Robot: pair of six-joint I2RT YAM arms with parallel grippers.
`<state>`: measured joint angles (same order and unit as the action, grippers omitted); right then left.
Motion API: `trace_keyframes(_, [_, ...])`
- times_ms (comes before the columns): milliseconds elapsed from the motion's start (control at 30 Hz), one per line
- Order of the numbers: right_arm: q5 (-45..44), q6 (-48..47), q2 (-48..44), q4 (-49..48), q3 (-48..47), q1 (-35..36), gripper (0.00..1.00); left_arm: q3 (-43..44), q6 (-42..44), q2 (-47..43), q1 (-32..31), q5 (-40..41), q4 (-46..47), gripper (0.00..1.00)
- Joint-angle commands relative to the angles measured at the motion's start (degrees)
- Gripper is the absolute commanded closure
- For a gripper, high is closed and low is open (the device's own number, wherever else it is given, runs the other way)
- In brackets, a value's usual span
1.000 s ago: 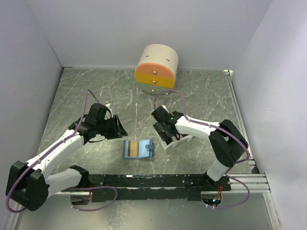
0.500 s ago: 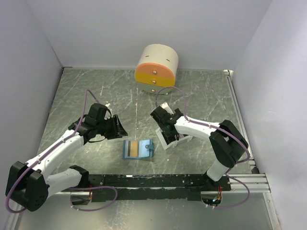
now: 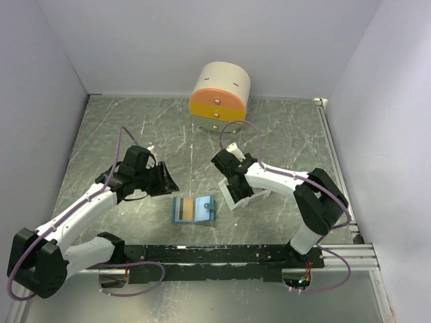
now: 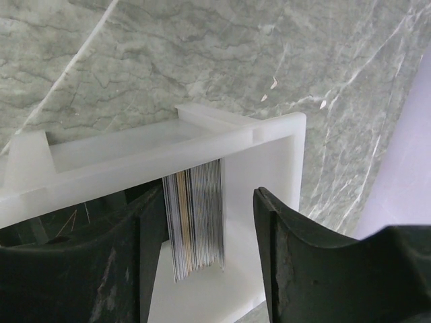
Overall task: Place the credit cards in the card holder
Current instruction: Pick up the credit card from the storage box.
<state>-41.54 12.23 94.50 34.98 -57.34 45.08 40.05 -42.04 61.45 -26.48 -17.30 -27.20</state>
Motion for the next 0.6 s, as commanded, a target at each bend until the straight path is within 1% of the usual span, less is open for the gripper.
trace_keyframes(0, [-3.2,0.9,-0.8,0.5,-0.9,-0.7,0.49,-0.4,-0.6,-1.0,-0.4,-1.2,1.2,0.50])
trace_keyframes(133, [-2.4,0.4,-0.9,-0.5,-0.5,-1.2,0.60,-0.5,-0.7,-1.2,-0.3,-1.3,1.3,0.50])
trace_keyframes(267, [-2.5,0.4,-0.2,-1.3,-0.4,-1.3,0.63,-0.5,-0.8,-1.2,-0.4,-1.4,1.3,0.50])
trace_keyframes(300, [-2.7,0.6,0.2,-1.2,-0.4,-1.2,0.63,-0.5,-0.8,-1.3,-0.4,-1.4,1.2,0.50])
trace_keyframes(333, [-2.9,0.9,0.6,-1.0,-0.5,-1.3,0.60,-0.5,-0.8,-1.3,-0.4,-1.4,1.2,0.50])
trace_keyframes(400, [-3.6,1.2,1.4,-0.8,-0.7,-1.3,0.52,-0.6,-0.8,-1.3,-0.4,-1.4,1.2,0.50])
trace_keyframes(567, [-6.5,1.7,2.7,0.5,-1.3,-1.3,0.51,-0.9,-1.1,-1.6,-0.4,-1.6,1.4,0.50])
